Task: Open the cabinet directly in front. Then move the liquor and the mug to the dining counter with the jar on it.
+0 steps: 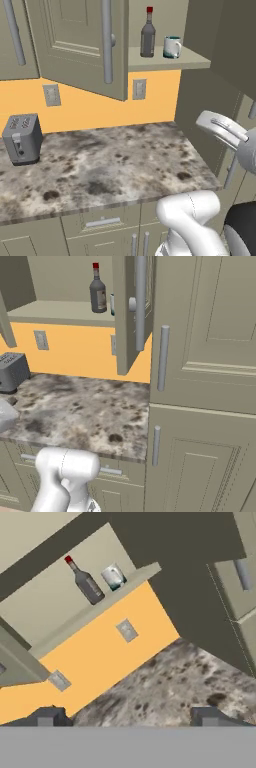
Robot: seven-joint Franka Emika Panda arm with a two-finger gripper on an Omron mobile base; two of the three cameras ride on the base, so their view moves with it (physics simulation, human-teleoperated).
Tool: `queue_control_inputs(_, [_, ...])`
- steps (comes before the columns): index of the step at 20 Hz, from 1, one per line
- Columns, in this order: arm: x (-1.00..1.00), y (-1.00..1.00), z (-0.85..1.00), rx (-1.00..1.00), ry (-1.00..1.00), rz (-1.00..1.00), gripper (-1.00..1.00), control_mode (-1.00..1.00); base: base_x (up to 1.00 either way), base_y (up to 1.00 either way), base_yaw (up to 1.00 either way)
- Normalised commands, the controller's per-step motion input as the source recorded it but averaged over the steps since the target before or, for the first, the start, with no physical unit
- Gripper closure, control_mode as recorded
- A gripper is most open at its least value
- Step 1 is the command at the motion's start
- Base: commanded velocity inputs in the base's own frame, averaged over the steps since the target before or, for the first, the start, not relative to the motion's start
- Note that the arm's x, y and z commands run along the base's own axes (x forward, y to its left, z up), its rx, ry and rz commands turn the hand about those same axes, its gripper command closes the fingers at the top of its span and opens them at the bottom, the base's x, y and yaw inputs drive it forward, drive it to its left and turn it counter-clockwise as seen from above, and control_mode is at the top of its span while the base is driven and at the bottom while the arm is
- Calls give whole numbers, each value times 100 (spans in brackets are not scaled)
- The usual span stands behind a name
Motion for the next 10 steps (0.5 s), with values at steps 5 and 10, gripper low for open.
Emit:
queue_control_inputs(5, [18, -17, 49, 8, -8, 27, -100, -100, 0, 0, 0])
queue_control_inputs(10, [56, 0, 35, 11, -6, 24, -100, -100, 0, 0, 0])
